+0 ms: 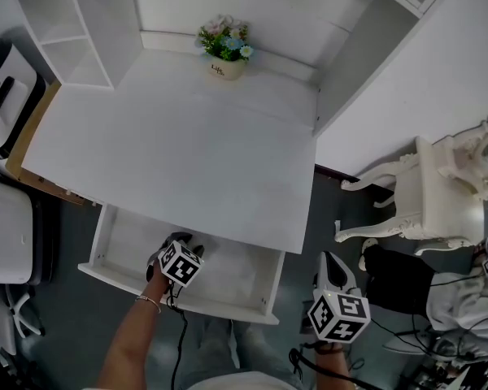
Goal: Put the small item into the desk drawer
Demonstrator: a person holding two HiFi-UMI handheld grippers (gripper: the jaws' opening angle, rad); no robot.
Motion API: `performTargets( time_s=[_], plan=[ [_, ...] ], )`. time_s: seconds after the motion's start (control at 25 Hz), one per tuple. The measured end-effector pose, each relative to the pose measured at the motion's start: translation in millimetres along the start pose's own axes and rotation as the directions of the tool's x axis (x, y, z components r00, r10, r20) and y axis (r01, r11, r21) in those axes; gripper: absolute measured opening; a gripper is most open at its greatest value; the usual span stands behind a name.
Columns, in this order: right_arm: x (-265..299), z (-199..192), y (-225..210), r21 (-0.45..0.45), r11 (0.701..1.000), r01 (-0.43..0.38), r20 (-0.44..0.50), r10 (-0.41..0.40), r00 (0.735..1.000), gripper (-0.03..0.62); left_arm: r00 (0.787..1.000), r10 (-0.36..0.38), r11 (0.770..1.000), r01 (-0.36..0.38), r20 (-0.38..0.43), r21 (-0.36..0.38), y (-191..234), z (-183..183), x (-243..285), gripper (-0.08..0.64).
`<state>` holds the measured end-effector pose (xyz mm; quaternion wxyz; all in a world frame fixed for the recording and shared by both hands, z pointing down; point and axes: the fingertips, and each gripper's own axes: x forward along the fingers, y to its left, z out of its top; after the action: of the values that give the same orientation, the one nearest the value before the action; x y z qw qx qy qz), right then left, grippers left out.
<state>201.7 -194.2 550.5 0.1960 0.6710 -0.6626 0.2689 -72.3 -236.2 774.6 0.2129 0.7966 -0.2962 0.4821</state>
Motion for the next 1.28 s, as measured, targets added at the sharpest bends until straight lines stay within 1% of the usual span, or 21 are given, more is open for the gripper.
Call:
performTargets(
  time_s=[0.2, 0.4, 0.6, 0.76, 0.92, 1.08, 1.28],
  plan=[
    [-1.8, -3.7, -9.8, 0.009, 1.0, 0.014, -0.008, -0.014, 1.0, 0.005, 1.0, 0.006, 1.0, -0.006, -0.016, -0.003, 1.0, -4.9, 9.2, 0.164],
    [-2.1, -8.3, -15.7, 0.012, 1.0, 0.022, -0.01, -0.022, 1.0, 0.005, 1.0, 0.008, 1.0, -0.008, -0.002, -0.003, 2.6, -5.4, 13.7, 0.166],
    [0.4, -12.6, -15.2, 0.015, 1.0, 0.013, -0.013, -0.013, 1.0, 0.005, 1.0, 0.002, 1.0, -0.002, 0.01, -0.026, 3.5, -6.2, 15.6, 0.176],
    [1.5, -9.3, -13.4, 0.009, 1.0, 0.002, -0.009, -0.002, 1.0, 0.005, 1.0, -0.007, 1.0, 0.007, 0.012, -0.013, 0.5, -5.7, 12.8, 0.191],
    [1.2, -6.5, -14.2, 0.009, 1.0, -0.005, -0.005, 0.005, 1.0, 0.005, 1.0, -0.009, 1.0, 0.009, 0.023, 0.003, -1.2, -2.3, 8.4, 0.2],
    [0.5, -4.0, -11.2, 0.005, 1.0, -0.022, -0.003, 0.022, 1.0, 0.005, 0.999, -0.007, 1.0, 0.008, 0.047, -0.019, -1.3, 0.0, -2.6, 0.206],
    [1.2, 1.9, 0.1, -0.011, 0.998, -0.063, 0.01, 0.064, 0.998, 0.005, 0.995, 0.025, 0.999, -0.022, 0.093, -0.037, 1.8, 8.5, -28.3, 0.206]
  ],
)
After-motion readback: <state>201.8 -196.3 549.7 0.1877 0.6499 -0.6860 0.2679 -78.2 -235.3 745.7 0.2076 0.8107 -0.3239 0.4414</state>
